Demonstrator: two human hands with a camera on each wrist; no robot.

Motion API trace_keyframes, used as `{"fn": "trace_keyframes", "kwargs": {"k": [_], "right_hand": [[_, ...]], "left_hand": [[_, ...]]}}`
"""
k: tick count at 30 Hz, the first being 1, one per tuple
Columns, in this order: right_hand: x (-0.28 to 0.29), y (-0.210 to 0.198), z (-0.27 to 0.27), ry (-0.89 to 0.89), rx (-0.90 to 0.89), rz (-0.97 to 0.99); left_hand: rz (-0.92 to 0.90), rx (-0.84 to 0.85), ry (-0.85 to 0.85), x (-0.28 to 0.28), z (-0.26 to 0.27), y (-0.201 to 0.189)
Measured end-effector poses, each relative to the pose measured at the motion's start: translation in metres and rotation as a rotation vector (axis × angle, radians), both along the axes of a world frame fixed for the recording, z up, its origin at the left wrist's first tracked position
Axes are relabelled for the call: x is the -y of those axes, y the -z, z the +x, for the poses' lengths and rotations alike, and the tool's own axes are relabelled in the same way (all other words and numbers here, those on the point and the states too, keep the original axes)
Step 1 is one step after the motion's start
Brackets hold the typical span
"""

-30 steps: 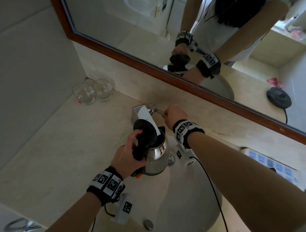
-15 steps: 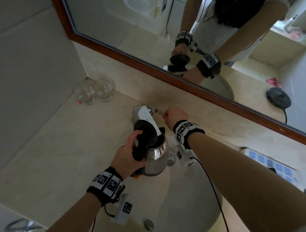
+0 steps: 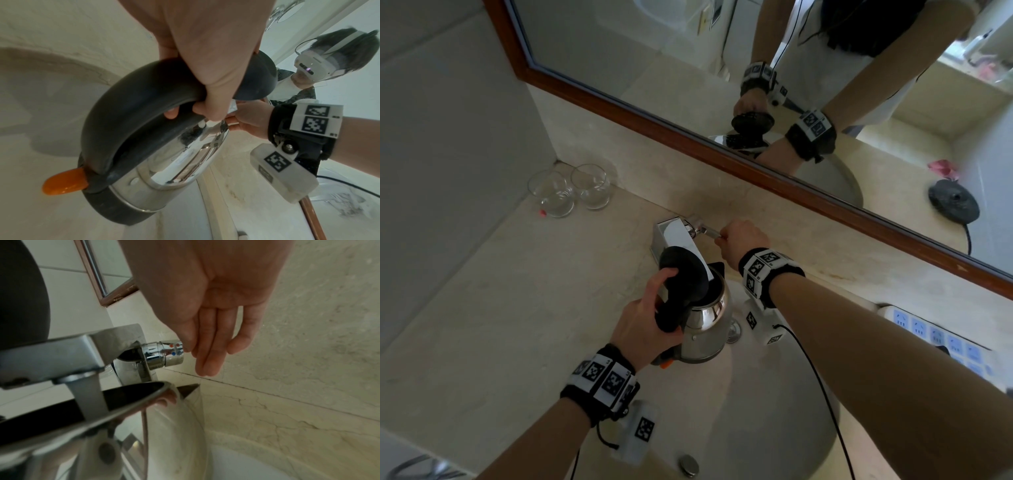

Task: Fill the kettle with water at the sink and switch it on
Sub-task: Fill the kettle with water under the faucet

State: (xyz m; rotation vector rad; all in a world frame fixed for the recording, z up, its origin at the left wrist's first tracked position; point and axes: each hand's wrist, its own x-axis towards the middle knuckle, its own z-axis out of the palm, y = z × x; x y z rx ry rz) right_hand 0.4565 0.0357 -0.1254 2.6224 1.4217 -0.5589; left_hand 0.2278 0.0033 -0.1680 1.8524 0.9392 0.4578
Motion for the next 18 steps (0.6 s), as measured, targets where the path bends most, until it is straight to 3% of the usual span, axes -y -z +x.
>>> {"fn": "trace_keyframes", "kwargs": {"k": [18], "right_hand": [[0.0005, -0.0005, 0.0004, -0.002, -0.021, 0.012]], "left_hand": [[0.047, 0.0, -0.007, -0.0016, -0.0024, 0.0045]]}}
